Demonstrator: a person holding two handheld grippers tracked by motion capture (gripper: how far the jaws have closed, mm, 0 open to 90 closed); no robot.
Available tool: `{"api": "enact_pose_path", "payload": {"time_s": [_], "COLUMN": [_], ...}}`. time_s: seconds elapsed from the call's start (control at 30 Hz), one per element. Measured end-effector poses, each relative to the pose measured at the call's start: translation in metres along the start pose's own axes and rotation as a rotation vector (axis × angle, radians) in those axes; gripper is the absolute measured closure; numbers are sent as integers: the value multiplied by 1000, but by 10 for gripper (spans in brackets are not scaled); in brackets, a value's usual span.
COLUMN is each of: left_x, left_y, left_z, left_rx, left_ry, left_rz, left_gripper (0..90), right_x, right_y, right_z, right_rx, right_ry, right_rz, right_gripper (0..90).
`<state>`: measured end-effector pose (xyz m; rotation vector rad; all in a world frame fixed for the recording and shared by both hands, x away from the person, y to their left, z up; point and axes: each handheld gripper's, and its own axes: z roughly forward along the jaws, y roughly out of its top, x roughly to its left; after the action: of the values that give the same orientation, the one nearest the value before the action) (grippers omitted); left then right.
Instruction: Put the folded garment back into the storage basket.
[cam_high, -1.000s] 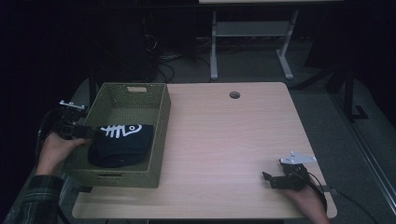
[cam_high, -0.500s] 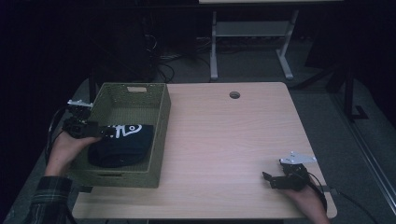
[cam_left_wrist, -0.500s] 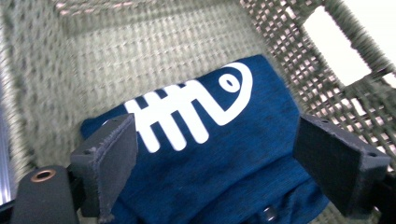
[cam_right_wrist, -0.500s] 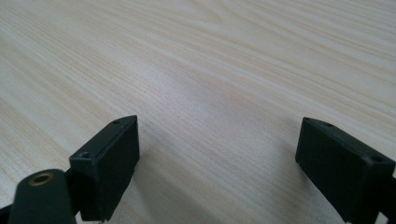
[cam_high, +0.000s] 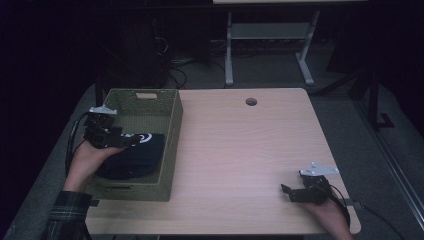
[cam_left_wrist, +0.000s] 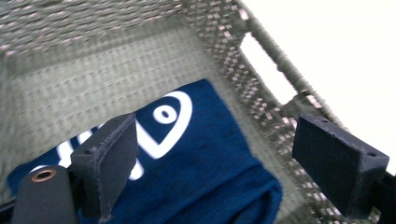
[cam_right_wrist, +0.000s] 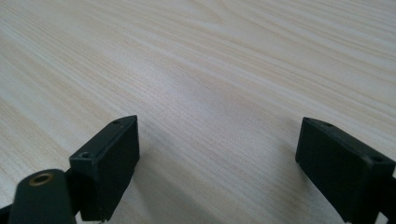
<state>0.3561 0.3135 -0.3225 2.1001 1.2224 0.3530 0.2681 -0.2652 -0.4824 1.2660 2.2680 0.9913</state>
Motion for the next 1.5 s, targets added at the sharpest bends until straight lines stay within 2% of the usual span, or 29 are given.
{"api": "enact_pose_path", "payload": {"time_s": [0.3, 0.53, 0.87, 1.37, 1.5], "left_x": [-33, -58, -102, -164, -177], "left_y": [10, 14, 21, 27, 26], "left_z": [15, 28, 52, 89, 98], "left_rx": [-23, -57, -50, -31, -38], "left_ry": [-60, -104, -154, -227, -232], "left_rz": [53, 69, 136, 193, 205], "left_gripper": [141, 141, 142, 138, 135], "right_x": [0, 0, 0, 0, 0], "right_y": [0, 0, 0, 0, 0], "right_z": [0, 0, 0, 0, 0], "right_rx": [-1, 0, 1, 0, 0], "right_ry": [0, 0, 1, 0, 1], "right_rz": [-1, 0, 0, -1, -1], "right_gripper": [132, 131, 130, 130, 130]}}
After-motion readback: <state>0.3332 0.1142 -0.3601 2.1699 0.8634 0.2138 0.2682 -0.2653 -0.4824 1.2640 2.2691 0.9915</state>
